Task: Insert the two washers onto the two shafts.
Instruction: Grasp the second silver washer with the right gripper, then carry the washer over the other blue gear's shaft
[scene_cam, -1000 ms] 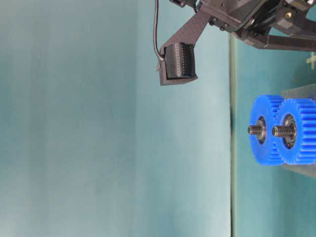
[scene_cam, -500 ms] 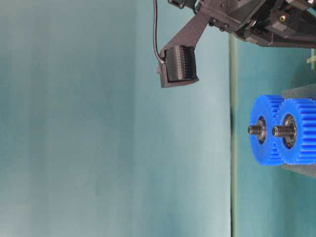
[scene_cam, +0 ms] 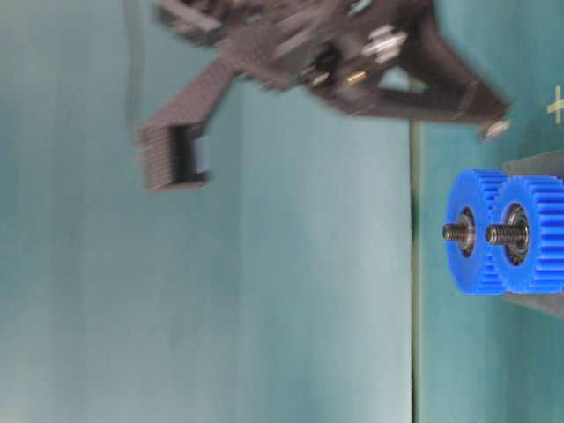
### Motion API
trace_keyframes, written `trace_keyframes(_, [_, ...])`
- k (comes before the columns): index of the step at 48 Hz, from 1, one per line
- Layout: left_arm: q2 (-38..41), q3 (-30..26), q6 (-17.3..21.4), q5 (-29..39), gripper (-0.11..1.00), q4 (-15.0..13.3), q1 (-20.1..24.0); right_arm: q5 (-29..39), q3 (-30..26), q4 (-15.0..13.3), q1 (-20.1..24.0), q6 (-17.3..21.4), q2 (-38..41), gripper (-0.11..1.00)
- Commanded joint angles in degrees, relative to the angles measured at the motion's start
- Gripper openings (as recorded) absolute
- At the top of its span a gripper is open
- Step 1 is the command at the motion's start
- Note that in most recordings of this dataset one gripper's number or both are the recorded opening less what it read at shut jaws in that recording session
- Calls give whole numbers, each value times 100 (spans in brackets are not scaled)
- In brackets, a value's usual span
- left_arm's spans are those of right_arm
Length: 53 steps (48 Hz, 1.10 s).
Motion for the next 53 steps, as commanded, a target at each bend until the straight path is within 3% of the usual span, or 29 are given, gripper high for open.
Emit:
trace_keyframes(1, [18,-149,0,-26,0,18,0,0,-325,-9,44,-26,-97,33])
trace_keyframes(22, [-9,-149,0,-26,0,18,0,-141,-905,-9,53,-123,571,33])
trace_keyframes(53, [-9,-123,0,-26,0,18,0,-272,-1037,-9,44,-158,817,33])
